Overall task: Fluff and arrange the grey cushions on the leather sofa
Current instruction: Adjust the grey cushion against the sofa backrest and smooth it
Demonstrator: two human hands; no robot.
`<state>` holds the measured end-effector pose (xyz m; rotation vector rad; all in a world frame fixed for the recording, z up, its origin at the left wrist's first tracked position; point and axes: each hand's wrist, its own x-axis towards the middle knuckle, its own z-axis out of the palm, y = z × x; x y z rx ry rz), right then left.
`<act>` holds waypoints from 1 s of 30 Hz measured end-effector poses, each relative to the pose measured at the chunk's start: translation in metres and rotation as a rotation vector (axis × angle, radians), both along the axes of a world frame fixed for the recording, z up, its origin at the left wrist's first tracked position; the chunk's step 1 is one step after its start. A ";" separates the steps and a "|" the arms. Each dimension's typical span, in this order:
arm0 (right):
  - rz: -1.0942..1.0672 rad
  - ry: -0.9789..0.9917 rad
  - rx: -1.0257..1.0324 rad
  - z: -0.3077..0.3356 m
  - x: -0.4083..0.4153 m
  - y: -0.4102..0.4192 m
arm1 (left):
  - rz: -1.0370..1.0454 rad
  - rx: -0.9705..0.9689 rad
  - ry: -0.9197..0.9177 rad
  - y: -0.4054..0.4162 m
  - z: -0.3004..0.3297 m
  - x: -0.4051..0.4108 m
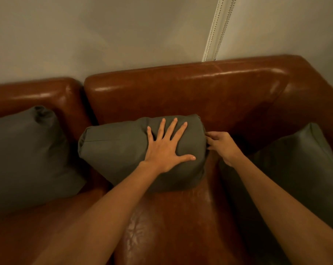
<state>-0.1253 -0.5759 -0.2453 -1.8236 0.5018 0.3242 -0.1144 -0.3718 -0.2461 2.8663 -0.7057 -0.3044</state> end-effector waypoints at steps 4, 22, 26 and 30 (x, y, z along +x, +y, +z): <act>0.113 0.155 0.072 -0.001 0.005 0.002 | 0.016 -0.017 -0.001 0.002 -0.006 -0.001; 0.400 -0.071 0.052 0.009 0.015 0.008 | 0.020 -0.002 0.026 0.005 -0.012 0.008; 0.350 0.089 0.210 0.006 0.013 0.002 | 0.017 -0.001 0.027 0.005 -0.012 0.008; 0.287 0.111 0.307 0.004 0.011 0.003 | 0.014 -0.017 0.013 0.009 -0.015 0.004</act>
